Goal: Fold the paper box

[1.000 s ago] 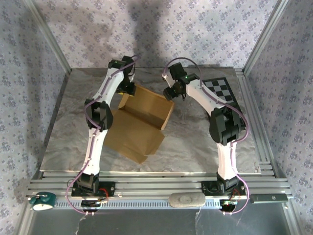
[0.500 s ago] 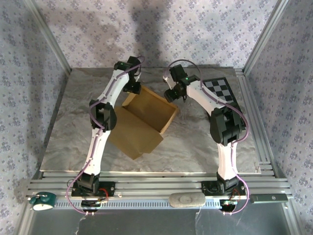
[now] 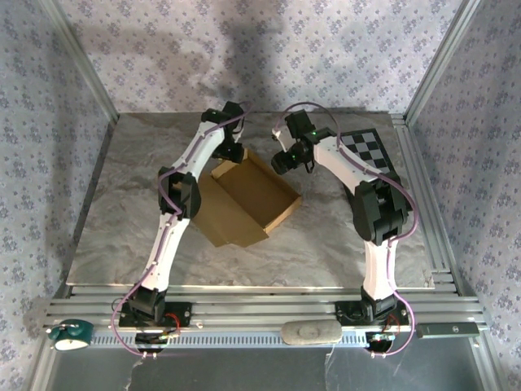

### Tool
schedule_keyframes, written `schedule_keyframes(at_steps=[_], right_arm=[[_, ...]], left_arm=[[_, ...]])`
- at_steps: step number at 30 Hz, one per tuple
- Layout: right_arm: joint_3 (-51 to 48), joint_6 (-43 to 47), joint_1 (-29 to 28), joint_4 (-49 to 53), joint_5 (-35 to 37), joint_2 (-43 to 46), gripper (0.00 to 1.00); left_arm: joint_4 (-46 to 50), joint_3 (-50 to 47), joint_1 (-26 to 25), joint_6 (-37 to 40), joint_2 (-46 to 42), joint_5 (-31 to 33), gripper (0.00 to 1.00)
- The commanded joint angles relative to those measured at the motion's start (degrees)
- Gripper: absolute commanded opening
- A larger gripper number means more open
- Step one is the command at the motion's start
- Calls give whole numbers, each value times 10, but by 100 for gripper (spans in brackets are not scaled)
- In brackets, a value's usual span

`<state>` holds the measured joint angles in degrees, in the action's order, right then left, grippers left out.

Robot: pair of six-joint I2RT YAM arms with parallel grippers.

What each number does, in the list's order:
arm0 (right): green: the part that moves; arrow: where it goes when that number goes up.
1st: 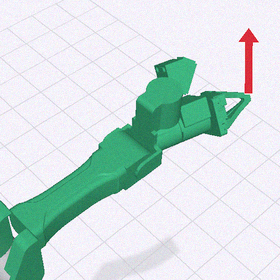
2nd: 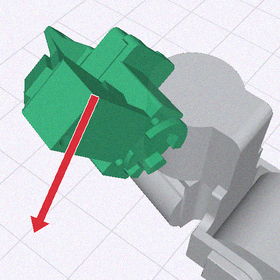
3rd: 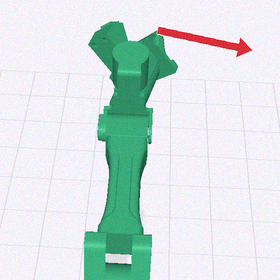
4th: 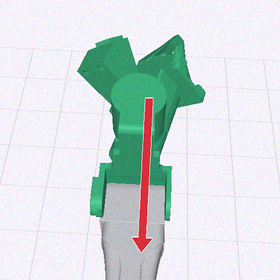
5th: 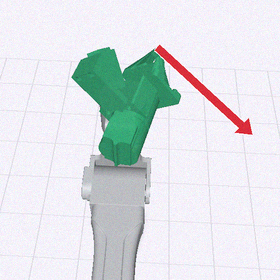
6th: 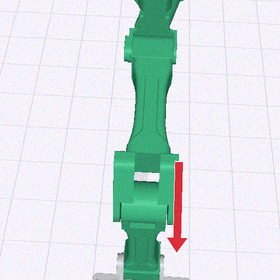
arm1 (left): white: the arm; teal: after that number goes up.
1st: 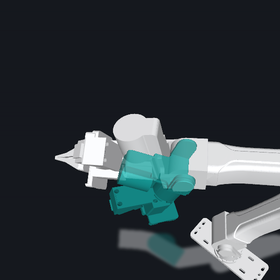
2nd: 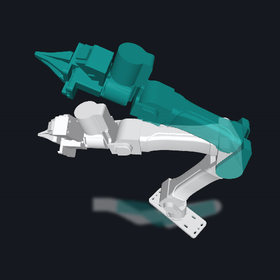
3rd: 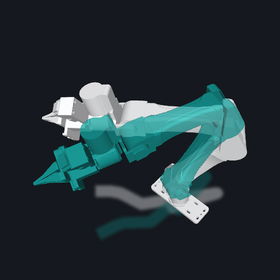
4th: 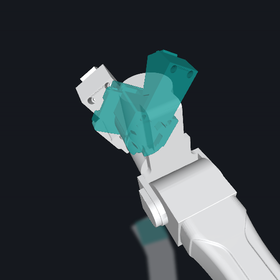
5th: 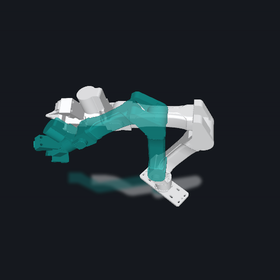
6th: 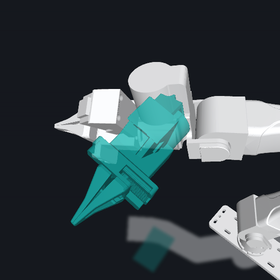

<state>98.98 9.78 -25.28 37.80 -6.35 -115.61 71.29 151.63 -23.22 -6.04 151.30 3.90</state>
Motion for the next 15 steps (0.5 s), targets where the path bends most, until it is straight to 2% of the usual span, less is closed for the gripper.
schedule_keyframes(at_steps=[1,8,15], right_arm=[[12,-14,-4,20,-25,-25,62],[45,-38,-1,32,-47,-78,56],[75,-64,-9,36,-51,-108,52]], left_arm=[[-14,30,-16,-13,-41,-1,56],[-32,33,-27,-48,-124,8,58],[-43,12,-39,-106,-270,26,57]])
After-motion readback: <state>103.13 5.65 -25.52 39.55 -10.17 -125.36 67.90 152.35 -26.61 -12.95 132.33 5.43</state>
